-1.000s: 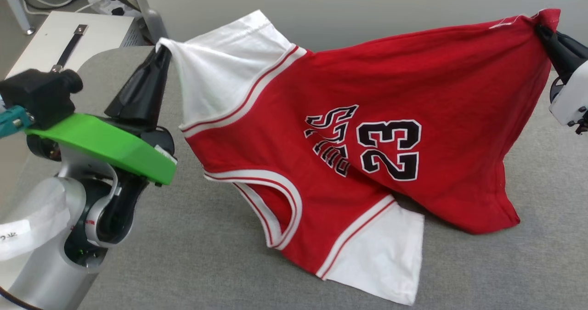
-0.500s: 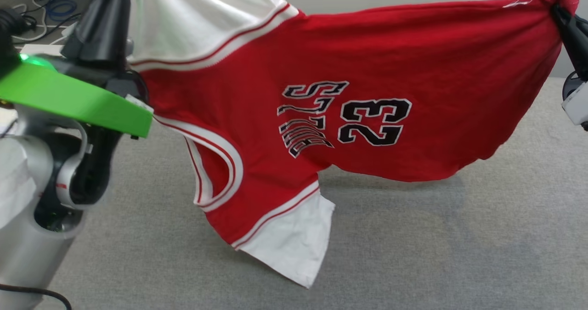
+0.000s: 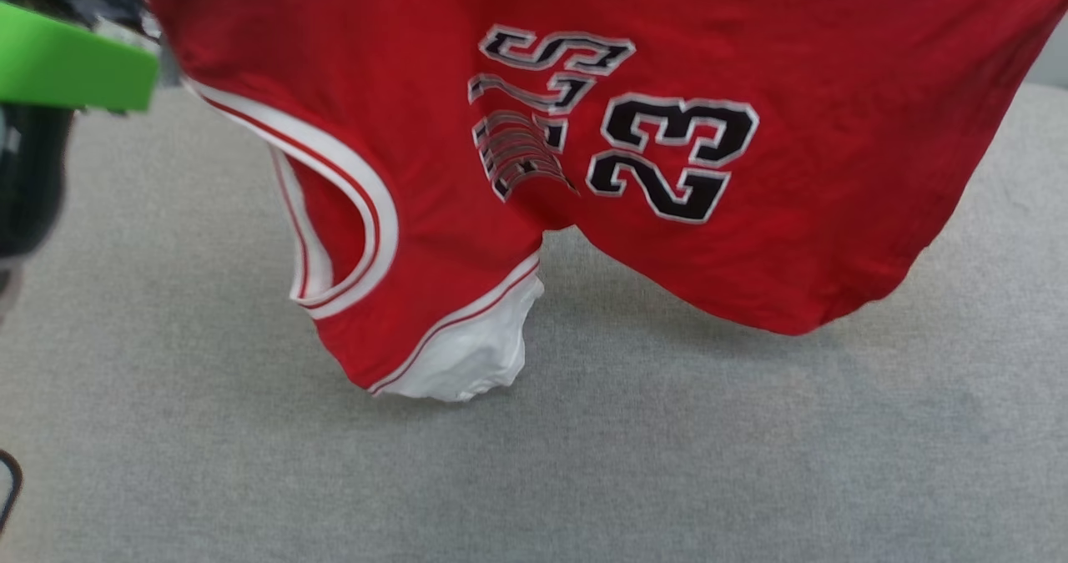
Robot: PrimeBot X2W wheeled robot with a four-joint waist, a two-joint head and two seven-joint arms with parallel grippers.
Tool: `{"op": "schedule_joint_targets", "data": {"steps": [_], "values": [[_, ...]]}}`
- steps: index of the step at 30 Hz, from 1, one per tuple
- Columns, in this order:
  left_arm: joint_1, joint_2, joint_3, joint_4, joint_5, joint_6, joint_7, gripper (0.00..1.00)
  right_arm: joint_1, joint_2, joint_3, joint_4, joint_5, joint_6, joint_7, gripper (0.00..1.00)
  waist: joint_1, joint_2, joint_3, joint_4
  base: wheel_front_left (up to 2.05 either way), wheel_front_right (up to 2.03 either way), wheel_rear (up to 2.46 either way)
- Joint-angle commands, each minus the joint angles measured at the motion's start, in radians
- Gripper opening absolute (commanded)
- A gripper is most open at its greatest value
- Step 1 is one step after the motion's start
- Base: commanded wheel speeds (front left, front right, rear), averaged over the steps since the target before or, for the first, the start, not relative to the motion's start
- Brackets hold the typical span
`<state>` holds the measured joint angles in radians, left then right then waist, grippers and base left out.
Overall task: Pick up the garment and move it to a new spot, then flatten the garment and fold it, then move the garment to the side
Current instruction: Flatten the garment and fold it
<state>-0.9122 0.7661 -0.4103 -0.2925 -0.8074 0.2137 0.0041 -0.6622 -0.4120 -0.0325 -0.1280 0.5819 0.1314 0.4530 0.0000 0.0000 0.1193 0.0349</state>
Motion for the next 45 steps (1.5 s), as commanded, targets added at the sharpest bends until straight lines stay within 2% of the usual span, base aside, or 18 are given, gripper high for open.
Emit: {"op": "schedule_joint_targets", "data": {"steps": [1,10,19,22,27,34,37,39,45], "values": [[-0.034,0.013,0.002,0.012,0.023,-0.012,-0.002,0.0,-0.025,0.006,-0.002,-0.007,-0.011,-0.001,0.002,0.0,0.0,0.0,0.061,-0.013,0.0,0.0,0.0],[-0.245,0.039,0.0,0.115,0.075,-0.106,0.011,0.0,-0.24,-0.013,0.024,0.058,-0.061,-0.001,-0.024,0.0,0.0,0.0,0.255,-0.02,0.0,0.0,0.0],[-0.612,-0.021,-0.048,0.383,0.175,-0.229,0.01,0.0,-0.558,-0.006,0.082,0.273,-0.117,-0.001,-0.122,0.0,0.0,0.0,0.442,-0.035,0.0,0.0,0.0],[-0.738,-0.039,-0.065,0.497,0.222,-0.262,-0.007,0.0,-0.662,0.025,0.115,0.374,-0.147,-0.001,-0.192,0.0,0.0,0.0,0.482,-0.068,0.0,0.0,0.0],[-0.88,-0.089,-0.09,0.655,0.278,-0.283,-0.061,0.0,-0.808,0.068,0.143,0.54,-0.186,-0.001,-0.296,0.0,0.0,0.0,0.525,-0.085,0.0,0.0,0.0],[-1.05,-0.161,-0.076,0.873,0.335,-0.28,-0.234,0.0,-0.999,0.107,0.11,0.744,-0.26,-0.001,-0.459,0.0,0.0,0.0,0.588,-0.08,0.0,0.0,0.0],[-1.05,-0.204,-0.066,0.93,0.347,-0.3,-0.264,0.0,-1.063,0.124,0.093,0.847,-0.295,-0.001,-0.556,0.0,0.0,0.0,0.612,-0.061,0.0,0.0,0.0],[-1.016,-0.222,-0.048,0.918,0.343,-0.309,-0.265,0.0,-1.064,0.129,0.109,0.879,-0.298,-0.001,-0.578,0.0,0.0,0.0,0.617,-0.052,0.0,0.0,0.0],[-0.81,-0.277,0.019,0.863,0.318,-0.327,-0.266,0.0,-1.003,0.118,0.181,0.946,-0.274,-0.001,-0.626,0.0,0.0,0.0,0.599,-0.022,0.0,0.0,0.0]]}}
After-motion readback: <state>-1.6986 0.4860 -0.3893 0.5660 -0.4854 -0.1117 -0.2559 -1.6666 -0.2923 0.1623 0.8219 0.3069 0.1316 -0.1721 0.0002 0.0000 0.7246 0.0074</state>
